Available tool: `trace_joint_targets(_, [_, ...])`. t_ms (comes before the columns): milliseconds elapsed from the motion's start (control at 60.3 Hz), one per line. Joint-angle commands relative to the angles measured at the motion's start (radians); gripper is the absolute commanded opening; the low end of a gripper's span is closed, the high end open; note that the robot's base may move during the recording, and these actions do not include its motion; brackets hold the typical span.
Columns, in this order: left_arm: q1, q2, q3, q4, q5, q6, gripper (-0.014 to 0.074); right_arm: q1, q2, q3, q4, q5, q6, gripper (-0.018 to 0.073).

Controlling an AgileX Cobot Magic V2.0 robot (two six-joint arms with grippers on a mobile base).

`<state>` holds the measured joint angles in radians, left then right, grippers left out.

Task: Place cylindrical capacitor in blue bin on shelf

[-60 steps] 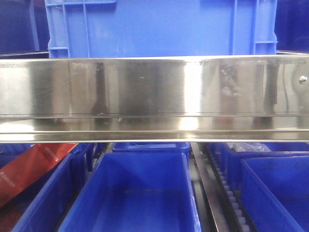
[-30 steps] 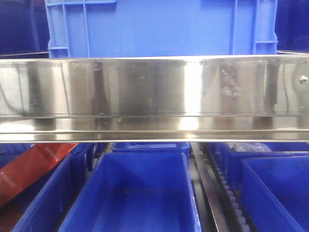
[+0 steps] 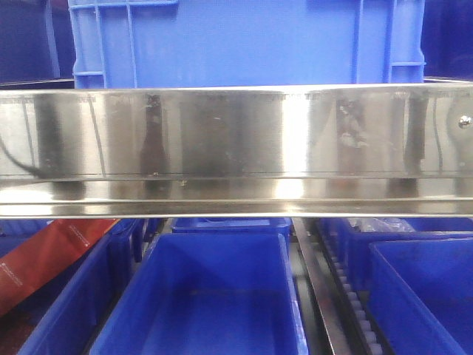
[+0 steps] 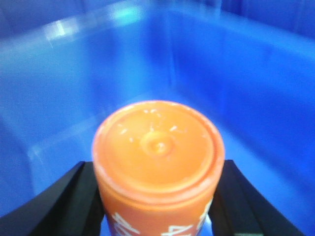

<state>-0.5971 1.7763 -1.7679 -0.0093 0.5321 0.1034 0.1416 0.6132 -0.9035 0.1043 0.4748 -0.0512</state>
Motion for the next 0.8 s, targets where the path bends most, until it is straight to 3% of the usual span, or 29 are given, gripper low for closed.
trace_joint_targets(0, [-0.004, 0.006, -0.015, -0.004, -0.003, 0.000, 0.0232, -0.001, -0.006, 0.000, -0.003, -0.024, 0.000, -0.0162])
trace_joint_targets(100, [-0.004, 0.014, -0.015, -0.007, 0.006, 0.000, 0.0463, -0.001, -0.006, 0.000, -0.003, -0.018, 0.000, -0.0162])
trace_joint_targets(182, [-0.004, 0.014, -0.015, -0.007, 0.013, 0.000, 0.0573, -0.001, -0.006, 0.000, -0.003, -0.013, 0.000, -0.0162])
trace_joint_targets(448, [-0.004, -0.010, -0.110, -0.007, 0.170, 0.000, 0.0598, -0.001, -0.006, 0.000, -0.003, 0.000, 0.000, -0.0162])
trace_joint_targets(580, [-0.004, -0.076, -0.152, -0.007, 0.267, 0.000, 0.0507, -0.001, -0.006, 0.000, -0.003, 0.004, 0.000, -0.0162])
trace_joint_targets(779, [0.006, -0.210, -0.154, -0.002, 0.413, -0.004, 0.0105, -0.001, -0.006, -0.002, -0.003, 0.034, 0.000, -0.0162])
